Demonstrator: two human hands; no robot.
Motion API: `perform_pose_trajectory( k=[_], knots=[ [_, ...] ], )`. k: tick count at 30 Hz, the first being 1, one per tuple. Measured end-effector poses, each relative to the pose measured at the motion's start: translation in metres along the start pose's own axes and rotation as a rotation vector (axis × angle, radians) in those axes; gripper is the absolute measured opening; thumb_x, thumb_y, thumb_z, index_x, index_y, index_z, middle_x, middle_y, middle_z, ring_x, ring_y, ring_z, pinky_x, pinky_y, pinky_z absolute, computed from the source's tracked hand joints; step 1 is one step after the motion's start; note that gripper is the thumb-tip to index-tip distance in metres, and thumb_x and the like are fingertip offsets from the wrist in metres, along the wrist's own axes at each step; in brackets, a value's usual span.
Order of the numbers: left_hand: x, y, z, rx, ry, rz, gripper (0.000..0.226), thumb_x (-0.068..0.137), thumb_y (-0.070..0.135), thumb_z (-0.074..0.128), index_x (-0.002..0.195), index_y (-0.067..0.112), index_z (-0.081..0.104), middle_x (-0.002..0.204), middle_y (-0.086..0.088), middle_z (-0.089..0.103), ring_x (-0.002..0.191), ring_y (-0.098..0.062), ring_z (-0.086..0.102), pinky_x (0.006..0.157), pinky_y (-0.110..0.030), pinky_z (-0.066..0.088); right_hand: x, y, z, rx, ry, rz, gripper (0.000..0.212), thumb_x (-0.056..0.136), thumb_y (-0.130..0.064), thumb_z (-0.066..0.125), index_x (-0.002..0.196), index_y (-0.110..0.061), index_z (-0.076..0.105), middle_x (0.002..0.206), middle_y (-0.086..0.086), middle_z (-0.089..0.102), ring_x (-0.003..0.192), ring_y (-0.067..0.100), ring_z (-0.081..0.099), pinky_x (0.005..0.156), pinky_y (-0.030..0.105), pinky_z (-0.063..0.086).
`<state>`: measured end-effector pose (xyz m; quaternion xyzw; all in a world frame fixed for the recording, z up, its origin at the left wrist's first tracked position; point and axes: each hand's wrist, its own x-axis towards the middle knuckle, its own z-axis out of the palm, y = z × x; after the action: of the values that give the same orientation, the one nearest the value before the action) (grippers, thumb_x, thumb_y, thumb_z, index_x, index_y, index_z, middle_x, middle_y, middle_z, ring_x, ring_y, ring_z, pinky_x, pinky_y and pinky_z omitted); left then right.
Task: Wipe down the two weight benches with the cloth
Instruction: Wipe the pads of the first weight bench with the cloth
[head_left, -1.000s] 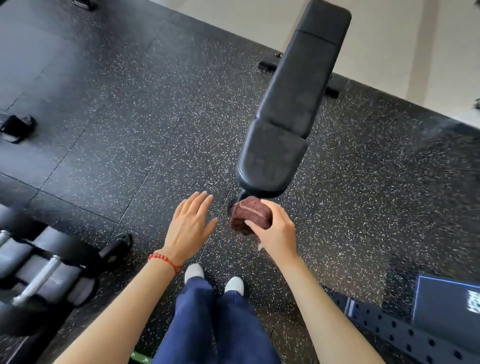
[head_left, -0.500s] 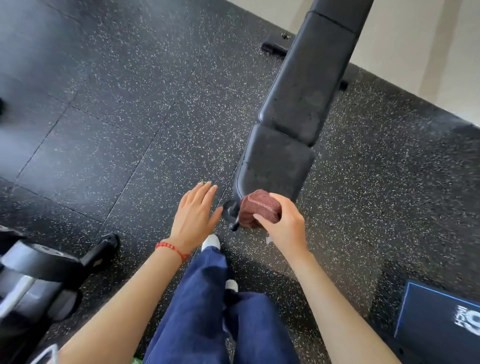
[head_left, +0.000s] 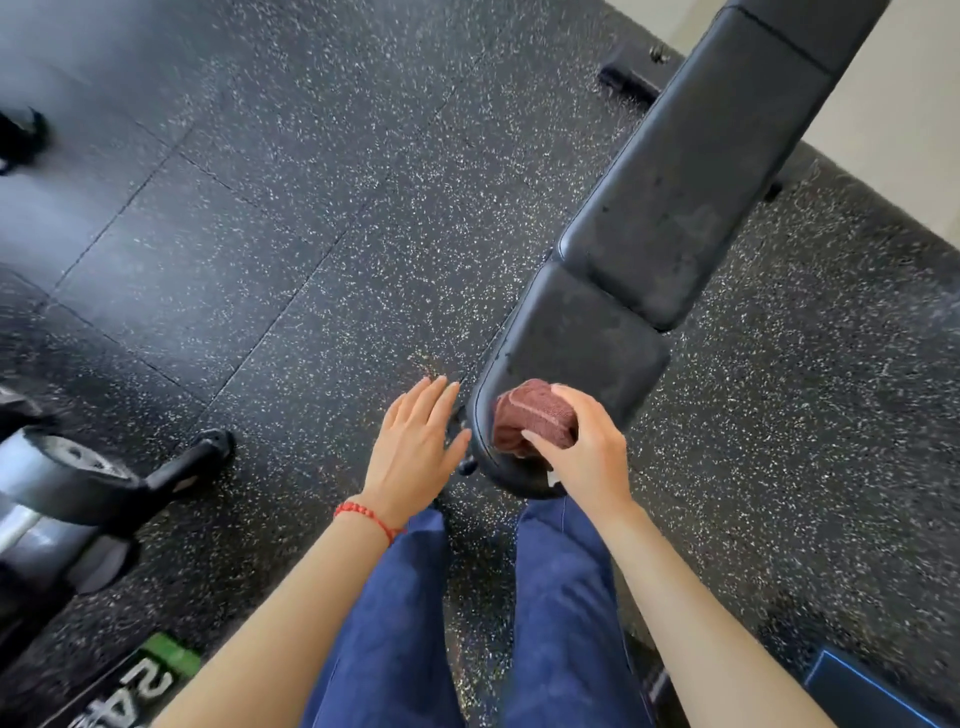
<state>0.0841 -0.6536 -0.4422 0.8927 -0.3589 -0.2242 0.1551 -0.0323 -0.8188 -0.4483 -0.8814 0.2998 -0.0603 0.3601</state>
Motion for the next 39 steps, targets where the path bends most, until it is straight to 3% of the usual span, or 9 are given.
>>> perform_pose_trajectory(
  k=[3,8,11,14,18,23,28,39],
  knots=[
    [0.003,0.013,0.02,-0.003,0.042,-0.095,0.052,0.082,0.019,0.07,0.126,-0.003,0.053,0.131,-0.021,0.053,0.124,-0.038,0.046,0.102,-0.049,0.036,0.014,0.025,0.0,0.02,-0.083,-0.024,0.056,0.068,-0.014,0.085,0.117,-0.002,0.061,0.118,0.011,0.062,0.11,0.028,0.058,0.096,0.018,0.034],
    [0.005,0.038,0.062,-0.065,0.104,-0.26,0.051,0.082,0.019,0.067,0.125,-0.005,0.053,0.129,-0.022,0.054,0.121,-0.04,0.049,0.098,-0.052,0.041,0.029,0.059,-0.004,0.095,-0.168,-0.009,0.057,0.071,-0.017,0.083,0.121,-0.007,0.059,0.124,0.007,0.06,0.116,0.024,0.054,0.1,0.025,0.036],
    [0.006,0.05,0.083,-0.086,0.139,-0.345,0.053,0.084,0.025,0.056,0.127,-0.006,0.051,0.13,-0.024,0.052,0.121,-0.04,0.048,0.098,-0.05,0.041,0.032,0.07,0.0,0.157,-0.17,-0.01,0.058,0.07,-0.018,0.084,0.122,-0.009,0.058,0.123,0.004,0.06,0.116,0.017,0.052,0.101,0.025,0.037],
    [0.011,0.056,0.101,-0.113,0.167,-0.394,0.056,0.087,0.029,0.039,0.127,-0.007,0.049,0.131,-0.026,0.05,0.121,-0.041,0.048,0.098,-0.05,0.041,0.029,0.075,0.013,0.152,-0.145,-0.137,0.055,0.07,-0.024,0.081,0.117,-0.005,0.06,0.118,0.008,0.063,0.113,0.014,0.051,0.099,0.027,0.038],
    [0.017,0.058,0.126,-0.148,0.201,-0.418,0.055,0.09,0.025,0.032,0.129,-0.012,0.044,0.136,-0.029,0.043,0.123,-0.042,0.046,0.099,-0.051,0.04,0.024,0.086,0.038,0.089,-0.052,-0.287,0.051,0.075,-0.03,0.077,0.115,-0.004,0.06,0.12,0.012,0.062,0.116,0.025,0.054,0.104,0.037,0.039],
    [0.022,0.049,0.143,-0.186,0.292,-0.398,0.053,0.093,0.023,0.031,0.134,-0.01,0.036,0.143,-0.026,0.035,0.132,-0.035,0.034,0.107,-0.042,0.027,0.044,0.095,0.062,0.042,0.041,-0.424,0.045,0.076,-0.03,0.069,0.114,-0.012,0.051,0.115,0.012,0.064,0.115,0.024,0.054,0.104,0.038,0.038],
    [0.025,0.046,0.147,-0.191,0.328,-0.36,0.052,0.092,0.019,0.033,0.134,-0.012,0.035,0.143,-0.027,0.033,0.134,-0.033,0.027,0.107,-0.045,0.025,0.061,0.099,0.072,0.005,0.104,-0.522,0.042,0.079,-0.03,0.069,0.112,-0.011,0.052,0.11,0.012,0.066,0.109,0.023,0.056,0.1,0.036,0.041],
    [0.026,0.045,0.15,-0.152,0.339,-0.363,0.053,0.091,0.018,0.033,0.133,-0.013,0.036,0.143,-0.028,0.033,0.134,-0.033,0.026,0.109,-0.044,0.023,0.116,0.084,0.09,-0.045,0.141,-0.485,0.036,0.078,-0.029,0.068,0.101,-0.002,0.065,0.101,0.01,0.068,0.095,0.03,0.064,0.092,0.043,0.046]
  ],
)
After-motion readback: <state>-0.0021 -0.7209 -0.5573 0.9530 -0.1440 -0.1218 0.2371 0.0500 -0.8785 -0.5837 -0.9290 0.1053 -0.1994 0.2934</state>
